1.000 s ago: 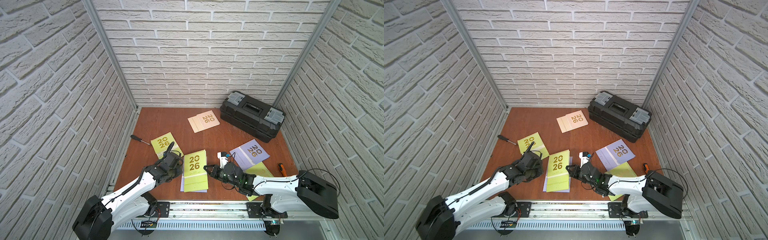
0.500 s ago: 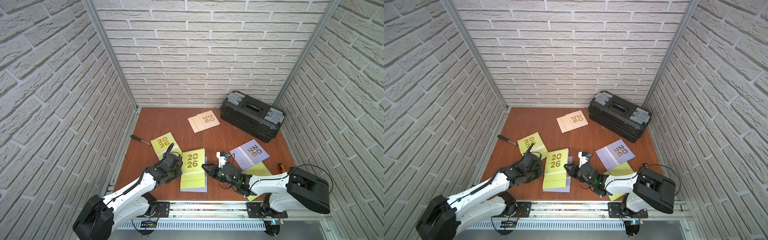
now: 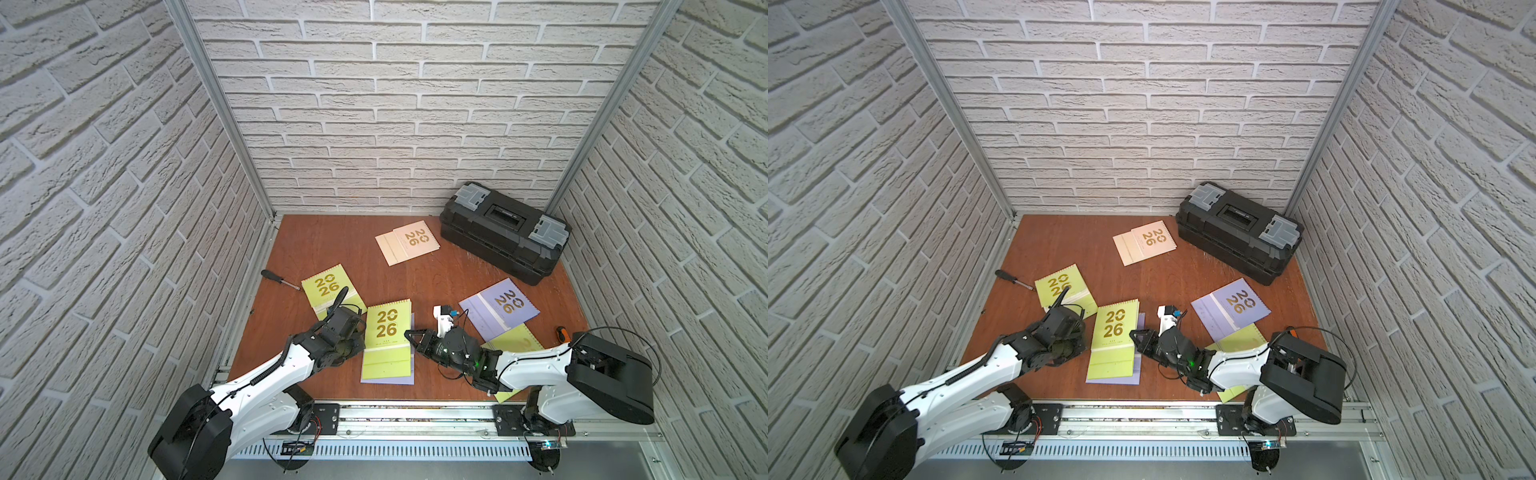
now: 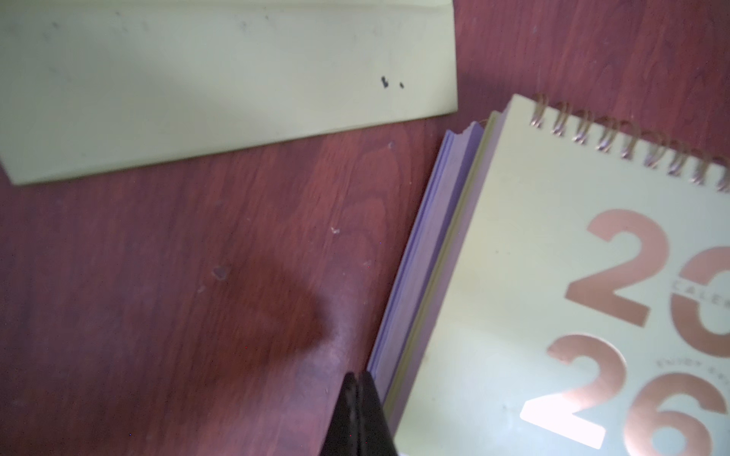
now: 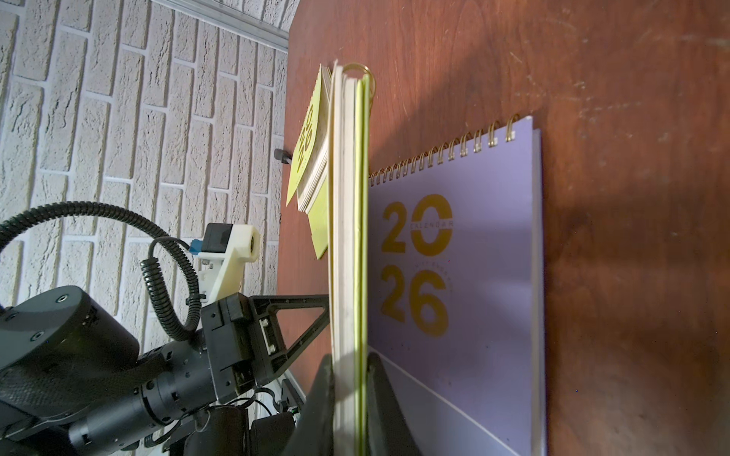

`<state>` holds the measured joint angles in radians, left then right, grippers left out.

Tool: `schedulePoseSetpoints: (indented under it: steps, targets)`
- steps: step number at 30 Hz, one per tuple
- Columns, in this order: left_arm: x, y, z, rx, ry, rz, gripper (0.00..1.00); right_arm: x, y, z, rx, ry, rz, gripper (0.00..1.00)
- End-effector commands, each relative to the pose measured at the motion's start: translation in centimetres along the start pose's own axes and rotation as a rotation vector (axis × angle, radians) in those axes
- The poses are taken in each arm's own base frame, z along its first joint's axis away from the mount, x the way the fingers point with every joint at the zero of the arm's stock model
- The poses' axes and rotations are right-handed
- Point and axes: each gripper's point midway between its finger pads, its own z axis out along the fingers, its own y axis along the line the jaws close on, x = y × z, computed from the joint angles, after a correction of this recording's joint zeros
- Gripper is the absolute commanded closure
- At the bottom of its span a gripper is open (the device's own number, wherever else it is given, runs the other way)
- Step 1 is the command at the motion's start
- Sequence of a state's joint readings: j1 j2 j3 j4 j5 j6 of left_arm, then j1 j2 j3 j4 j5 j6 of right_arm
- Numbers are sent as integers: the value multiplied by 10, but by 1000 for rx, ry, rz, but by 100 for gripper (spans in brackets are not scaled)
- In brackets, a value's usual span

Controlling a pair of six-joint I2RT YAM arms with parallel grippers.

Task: Stack the calendars
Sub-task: Place the calendar at the calendar.

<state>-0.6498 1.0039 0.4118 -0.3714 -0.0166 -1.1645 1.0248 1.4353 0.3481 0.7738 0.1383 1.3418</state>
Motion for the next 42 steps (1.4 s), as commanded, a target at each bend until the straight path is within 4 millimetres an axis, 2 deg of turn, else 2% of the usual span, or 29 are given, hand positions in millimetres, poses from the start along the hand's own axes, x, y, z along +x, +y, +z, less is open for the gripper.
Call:
schedulePoseSetpoints:
  steps: [1,7,12,42]
  targets:
    - [0,3,3,-1,-4,-14,100,-5,21,-2,-85,-31,20,97]
    - [1,5,4,-4,1,-19,100,-3,15,-1,-53,-23,12,97]
    - [2,6,5,-4,2,-18,100,-1,11,-1,-17,-8,-6,92]
    - [7,11,12,-9,15,-25,100,0,-12,-1,150,14,-77,77]
